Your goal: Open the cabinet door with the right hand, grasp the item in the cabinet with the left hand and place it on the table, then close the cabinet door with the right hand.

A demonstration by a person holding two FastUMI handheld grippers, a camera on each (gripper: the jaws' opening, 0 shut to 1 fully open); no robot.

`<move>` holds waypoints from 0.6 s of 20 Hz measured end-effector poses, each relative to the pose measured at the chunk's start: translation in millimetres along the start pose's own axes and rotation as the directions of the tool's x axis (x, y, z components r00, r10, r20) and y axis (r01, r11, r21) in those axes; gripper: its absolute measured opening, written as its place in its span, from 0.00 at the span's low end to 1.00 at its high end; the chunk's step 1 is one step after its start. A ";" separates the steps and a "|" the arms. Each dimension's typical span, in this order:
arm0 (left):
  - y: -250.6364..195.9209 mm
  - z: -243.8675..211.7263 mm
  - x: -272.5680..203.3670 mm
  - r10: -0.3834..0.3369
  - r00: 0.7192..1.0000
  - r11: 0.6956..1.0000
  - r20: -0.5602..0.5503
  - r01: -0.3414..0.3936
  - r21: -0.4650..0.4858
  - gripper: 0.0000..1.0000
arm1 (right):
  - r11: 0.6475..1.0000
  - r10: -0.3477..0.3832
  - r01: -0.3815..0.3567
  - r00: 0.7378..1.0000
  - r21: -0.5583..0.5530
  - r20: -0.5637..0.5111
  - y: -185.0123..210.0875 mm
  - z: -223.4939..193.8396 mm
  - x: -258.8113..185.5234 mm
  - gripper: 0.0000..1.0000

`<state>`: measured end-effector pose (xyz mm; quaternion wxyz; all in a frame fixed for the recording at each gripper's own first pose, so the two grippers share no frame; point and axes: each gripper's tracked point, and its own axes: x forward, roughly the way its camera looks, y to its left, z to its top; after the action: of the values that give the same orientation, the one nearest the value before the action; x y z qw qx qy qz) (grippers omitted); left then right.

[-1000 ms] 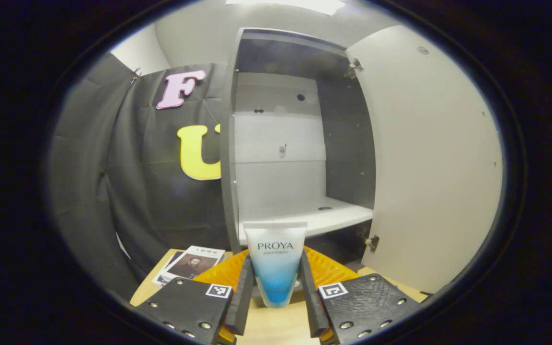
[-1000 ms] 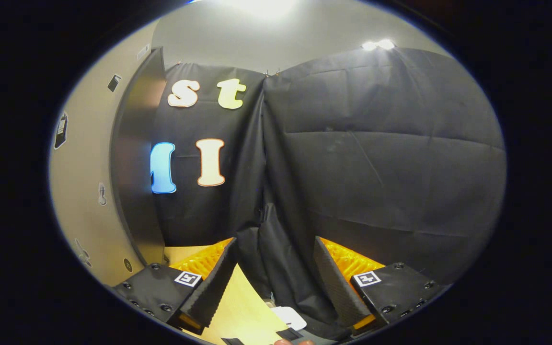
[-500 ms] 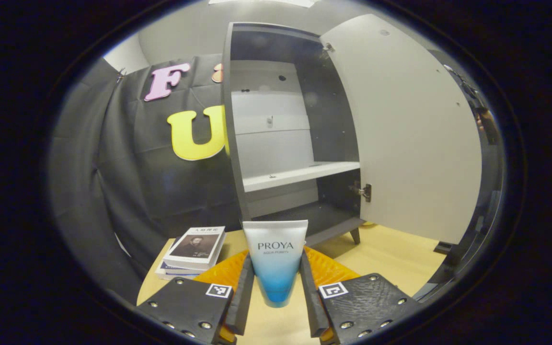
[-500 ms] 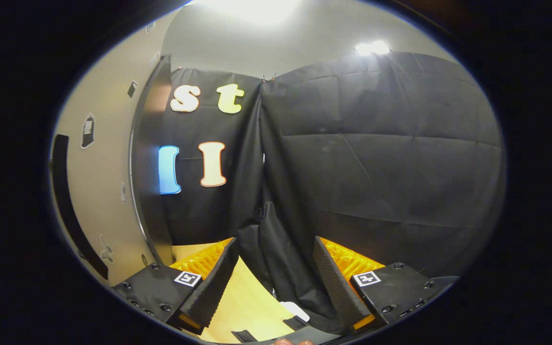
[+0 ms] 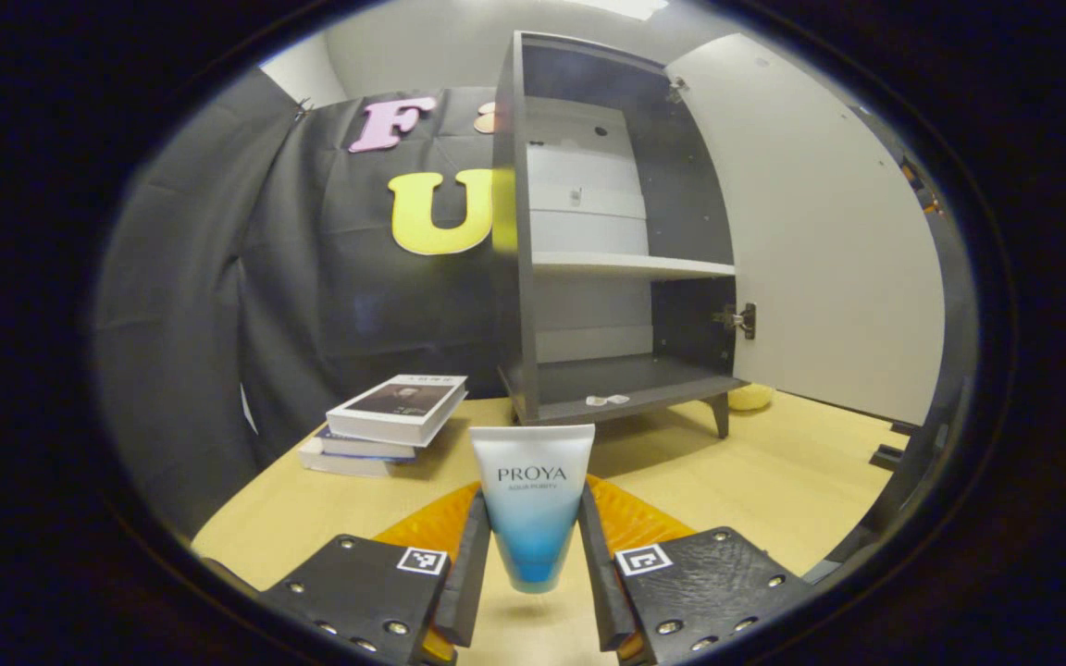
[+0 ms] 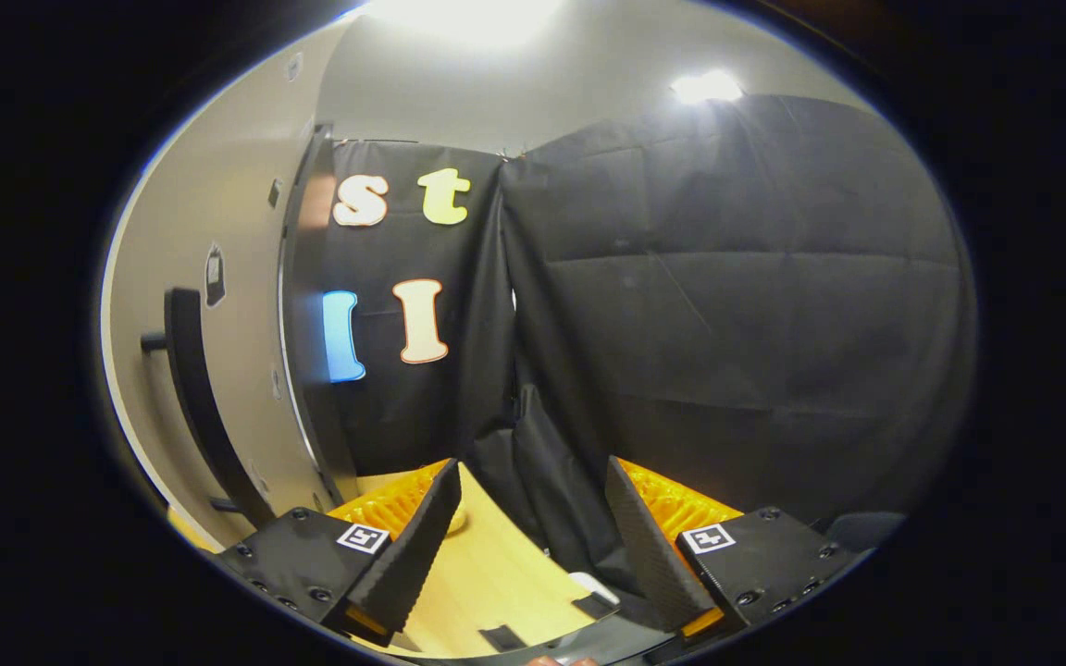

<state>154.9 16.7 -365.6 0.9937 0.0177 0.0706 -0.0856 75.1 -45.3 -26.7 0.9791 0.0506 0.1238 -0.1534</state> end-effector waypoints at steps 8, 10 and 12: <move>23.5 -51.7 -9.6 0.071 0.997 0.997 0.027 -0.070 -0.038 0.52 | 0.995 -0.091 0.091 0.996 0.040 0.006 -19.1 0.1 -21.9 0.92; 26.8 -50.9 -9.0 0.080 0.995 0.996 0.053 -0.078 -0.039 0.51 | 0.996 -0.091 0.091 0.996 0.018 0.003 -15.8 -3.0 -23.6 0.92; 28.8 -58.3 -9.0 0.090 0.995 0.995 0.052 -0.087 -0.058 0.50 | 0.996 -0.089 0.089 0.996 0.009 -0.007 -9.0 -5.7 -22.5 0.92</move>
<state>143.1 49.3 -421.3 0.9981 -0.0093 0.0451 -0.0400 50.2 -46.6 -27.0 0.9706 0.0499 0.1285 -0.1972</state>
